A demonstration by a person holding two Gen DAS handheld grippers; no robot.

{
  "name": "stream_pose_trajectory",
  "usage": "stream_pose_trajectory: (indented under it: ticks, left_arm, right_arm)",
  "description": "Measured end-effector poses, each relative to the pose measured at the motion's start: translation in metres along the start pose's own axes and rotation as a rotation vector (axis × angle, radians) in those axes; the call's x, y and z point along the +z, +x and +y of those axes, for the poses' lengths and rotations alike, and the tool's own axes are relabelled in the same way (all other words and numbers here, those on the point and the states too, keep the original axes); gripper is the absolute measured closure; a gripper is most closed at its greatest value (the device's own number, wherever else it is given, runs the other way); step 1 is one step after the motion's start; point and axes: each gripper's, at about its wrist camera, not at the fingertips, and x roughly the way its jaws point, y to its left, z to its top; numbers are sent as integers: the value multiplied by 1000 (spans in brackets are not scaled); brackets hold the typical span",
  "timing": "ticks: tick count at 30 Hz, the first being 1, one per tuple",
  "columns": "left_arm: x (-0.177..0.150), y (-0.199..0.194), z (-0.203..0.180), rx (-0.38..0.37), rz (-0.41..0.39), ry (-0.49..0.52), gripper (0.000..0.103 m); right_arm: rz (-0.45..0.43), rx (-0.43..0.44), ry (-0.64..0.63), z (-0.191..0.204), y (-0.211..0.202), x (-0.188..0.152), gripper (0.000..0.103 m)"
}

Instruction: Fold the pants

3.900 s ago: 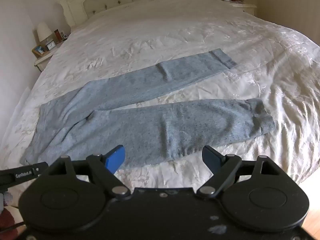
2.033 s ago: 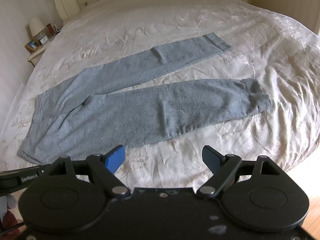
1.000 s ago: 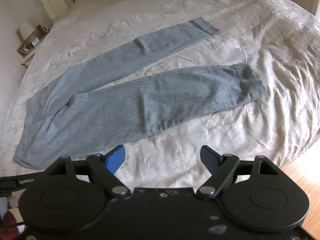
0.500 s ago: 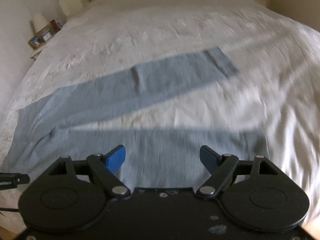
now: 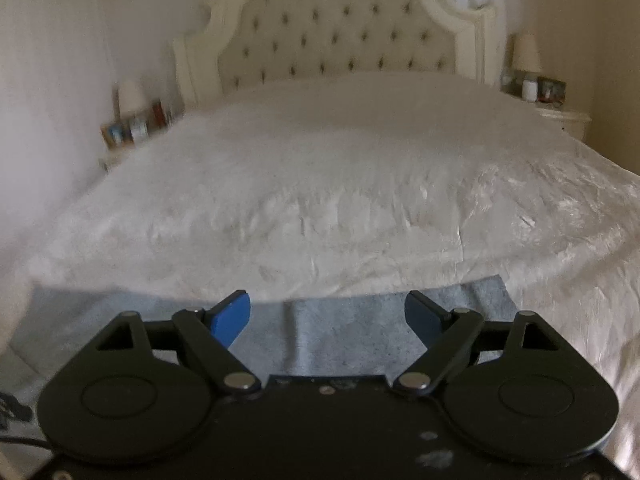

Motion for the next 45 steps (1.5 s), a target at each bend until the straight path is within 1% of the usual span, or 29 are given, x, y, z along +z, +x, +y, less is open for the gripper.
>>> stream_pose_trajectory:
  ticks: [3, 5, 9, 12, 14, 17, 21, 24, 25, 26, 27, 28, 29, 32, 34, 36, 40, 43, 45]
  left_arm:
    - [16, 13, -1, 4, 4, 12, 83]
    - [26, 24, -1, -1, 15, 4, 83]
    - [44, 46, -1, -1, 40, -7, 83]
    - [54, 61, -1, -5, 57, -13, 83]
    - [59, 70, -1, -10, 68, -14, 83]
    - [64, 80, -1, -19, 82, -21, 83]
    - [67, 86, -1, -32, 82, -32, 83]
    - [67, 88, 2, -39, 82, -46, 83]
    - [68, 89, 3, -42, 83, -49, 83]
    - [68, 88, 3, -44, 83, -51, 83]
    - [69, 88, 3, -48, 82, -54, 83]
    - [69, 88, 3, -52, 80, -55, 83]
    - [70, 87, 3, -58, 77, -56, 83]
    - [74, 85, 1, -81, 66, -55, 83]
    - [78, 82, 0, -106, 56, -57, 83]
    - [85, 81, -2, -137, 47, -63, 83]
    - [103, 80, -5, -218, 46, -95, 83]
    - [119, 83, -6, -272, 46, -128, 83]
    - [129, 88, -10, -276, 52, -138, 83]
  right_arm:
    - [82, 22, -49, 0, 34, 6, 14]
    - [158, 61, -92, -3, 61, 10, 15]
    - [221, 120, -149, -5, 110, 19, 17]
    - [253, 178, -252, -1, 151, 28, 17]
    - [282, 228, -329, 6, 175, 28, 17]
    - [346, 295, -476, 19, 216, 29, 17]
    - [430, 345, -626, 34, 252, 18, 19]
    - [485, 380, -668, 39, 267, 9, 20]
    - [504, 406, -659, 39, 269, 7, 21]
    - [522, 432, -645, 39, 268, 6, 38]
    - [534, 453, -634, 40, 265, 4, 56]
    - [534, 453, -637, 41, 259, 1, 99]
    - [518, 427, -657, 43, 251, -1, 97]
    - [449, 434, -665, 42, 213, -4, 97]
    - [402, 428, -654, 42, 182, -7, 97]
    - [373, 427, -646, 42, 154, -14, 97]
    - [368, 423, -635, 48, 113, -42, 97]
    - [394, 405, -640, 56, 103, -64, 97]
    - [401, 395, -628, 57, 104, -74, 97]
